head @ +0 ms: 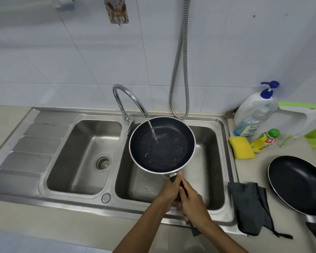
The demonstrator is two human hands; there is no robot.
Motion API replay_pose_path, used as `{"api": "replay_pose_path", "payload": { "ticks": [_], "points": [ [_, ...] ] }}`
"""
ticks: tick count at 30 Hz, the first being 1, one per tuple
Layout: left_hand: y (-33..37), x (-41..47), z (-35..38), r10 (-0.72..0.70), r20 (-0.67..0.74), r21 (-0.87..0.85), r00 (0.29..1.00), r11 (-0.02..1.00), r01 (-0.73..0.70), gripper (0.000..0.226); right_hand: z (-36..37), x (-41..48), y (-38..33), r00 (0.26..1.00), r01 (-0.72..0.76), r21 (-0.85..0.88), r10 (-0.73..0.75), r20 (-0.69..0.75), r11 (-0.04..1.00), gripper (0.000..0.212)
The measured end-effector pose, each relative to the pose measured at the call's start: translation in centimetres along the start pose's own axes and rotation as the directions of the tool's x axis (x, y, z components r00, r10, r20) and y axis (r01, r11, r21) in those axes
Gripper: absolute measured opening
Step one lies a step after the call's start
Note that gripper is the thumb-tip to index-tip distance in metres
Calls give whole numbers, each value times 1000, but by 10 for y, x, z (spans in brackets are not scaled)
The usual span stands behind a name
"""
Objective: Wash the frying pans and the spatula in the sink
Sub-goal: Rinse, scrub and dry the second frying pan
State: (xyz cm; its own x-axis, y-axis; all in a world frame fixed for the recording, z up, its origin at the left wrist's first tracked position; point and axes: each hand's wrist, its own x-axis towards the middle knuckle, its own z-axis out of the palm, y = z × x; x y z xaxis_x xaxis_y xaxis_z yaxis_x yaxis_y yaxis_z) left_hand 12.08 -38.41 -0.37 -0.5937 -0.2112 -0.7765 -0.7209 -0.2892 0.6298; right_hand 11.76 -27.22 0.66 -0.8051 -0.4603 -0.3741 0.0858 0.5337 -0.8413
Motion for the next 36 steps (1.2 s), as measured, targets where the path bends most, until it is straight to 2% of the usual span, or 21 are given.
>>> {"api": "replay_pose_path", "payload": {
  "ticks": [7,12,17,21,27,31,36],
  "points": [
    [-13,-6,-7,8,-10,-43,1000,999,-9,57,6,-9,4,999,32,-53,-29,42,998,54],
    [-22,-7,6,-31,93,-62,995,997,36,52,1,-16,18,1000,-5,-48,5,7,999,50],
    [-11,-5,6,-38,91,-51,995,998,43,55,0,-7,8,999,-36,-47,35,-20,998,50],
    [-9,-4,-10,-29,58,-60,998,998,33,60,6,-6,-2,1000,-16,-11,17,21,1000,53],
    [-17,-10,-10,-44,78,-72,996,996,50,52,8,-14,7,999,13,-5,-13,36,1000,53],
    [-20,-8,8,-73,157,-108,985,990,90,50,-10,-21,11,999,38,-69,-37,3,997,57],
    [-20,5,33,-94,183,-178,979,976,126,48,-35,-23,21,1000,13,-207,-12,5,978,66]
  ]
}}
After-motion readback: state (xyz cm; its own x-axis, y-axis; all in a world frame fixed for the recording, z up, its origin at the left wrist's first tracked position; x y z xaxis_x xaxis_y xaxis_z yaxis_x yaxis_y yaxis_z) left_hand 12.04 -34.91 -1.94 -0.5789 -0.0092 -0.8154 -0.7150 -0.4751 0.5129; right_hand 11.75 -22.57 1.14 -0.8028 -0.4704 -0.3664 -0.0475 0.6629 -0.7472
